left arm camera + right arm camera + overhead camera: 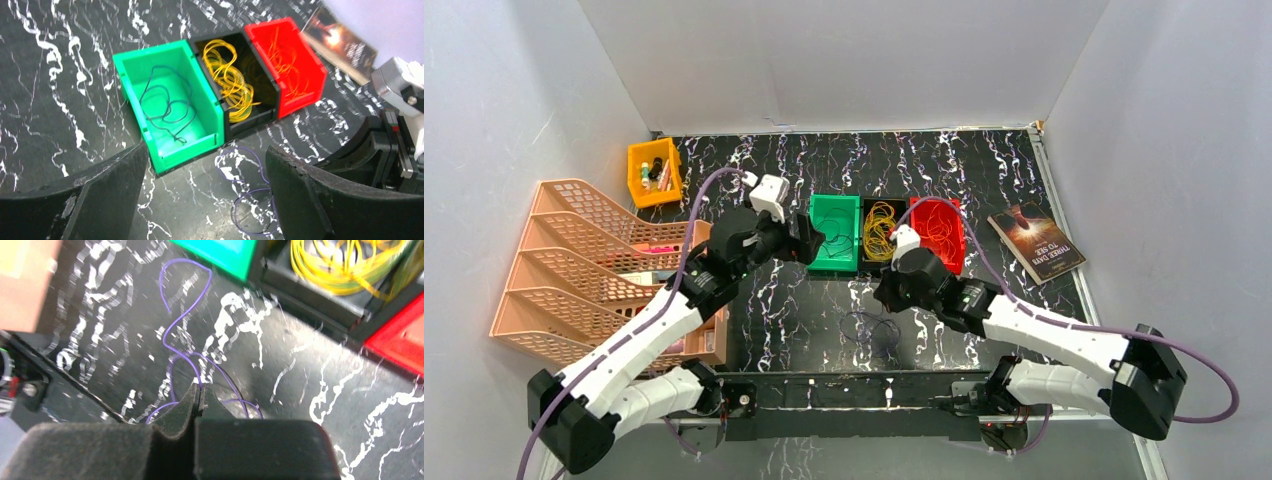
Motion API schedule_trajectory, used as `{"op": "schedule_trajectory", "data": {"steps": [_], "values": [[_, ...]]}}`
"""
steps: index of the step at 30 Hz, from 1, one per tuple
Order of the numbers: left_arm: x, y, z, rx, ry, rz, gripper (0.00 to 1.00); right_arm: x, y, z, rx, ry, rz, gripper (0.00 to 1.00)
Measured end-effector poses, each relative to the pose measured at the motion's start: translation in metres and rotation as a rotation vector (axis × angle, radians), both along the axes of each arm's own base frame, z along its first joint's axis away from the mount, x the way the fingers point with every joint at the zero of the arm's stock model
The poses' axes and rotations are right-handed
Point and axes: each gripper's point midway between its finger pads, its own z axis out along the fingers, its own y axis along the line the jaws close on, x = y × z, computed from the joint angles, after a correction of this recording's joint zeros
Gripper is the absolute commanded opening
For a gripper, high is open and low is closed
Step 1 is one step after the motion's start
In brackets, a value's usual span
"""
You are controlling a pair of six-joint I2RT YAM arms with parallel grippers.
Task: Untangle the cables
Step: Pick up the cable at the center of the board.
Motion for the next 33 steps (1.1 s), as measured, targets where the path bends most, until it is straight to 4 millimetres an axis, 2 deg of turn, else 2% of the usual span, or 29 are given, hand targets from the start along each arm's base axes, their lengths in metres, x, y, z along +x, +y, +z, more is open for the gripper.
{"op": "schedule_trajectory", "data": {"steps": [3, 7, 16, 19, 21, 22, 24, 25, 28, 33], "values": [[-0.006, 0.000, 0.025, -0.048, -0.069, -0.025, 0.87, 0.009, 0.011, 0.037, 0.068, -0.064, 0.005, 0.00], [-0.014, -0.004, 0.044, -0.097, -0.122, -0.074, 0.87, 0.020, 0.018, 0.078, 0.130, -0.139, -0.009, 0.00], [-0.029, -0.020, 0.032, -0.163, -0.083, -0.173, 0.87, 0.045, 0.011, 0.154, 0.189, -0.298, -0.105, 0.00], [-0.035, -0.032, 0.040, -0.225, -0.082, -0.229, 0.88, 0.056, 0.004, 0.180, 0.204, -0.360, -0.170, 0.00], [-0.041, -0.044, 0.046, -0.308, -0.082, -0.284, 0.91, 0.064, -0.005, 0.184, 0.186, -0.397, -0.222, 0.00], [-0.043, -0.050, 0.039, -0.329, -0.055, -0.304, 0.91, 0.067, -0.008, 0.189, 0.189, -0.415, -0.244, 0.00], [-0.042, -0.063, 0.022, -0.347, 0.006, -0.332, 0.92, 0.076, -0.025, 0.213, 0.203, -0.497, -0.332, 0.00], [-0.043, -0.069, 0.008, -0.328, 0.043, -0.342, 0.92, 0.080, -0.037, 0.231, 0.221, -0.550, -0.389, 0.00], [-0.053, -0.088, -0.013, -0.263, 0.061, -0.389, 0.90, 0.084, -0.054, 0.261, 0.250, -0.627, -0.465, 0.00], [-0.064, -0.104, -0.070, -0.149, 0.137, -0.401, 0.89, 0.084, -0.060, 0.269, 0.257, -0.643, -0.480, 0.00]]}}
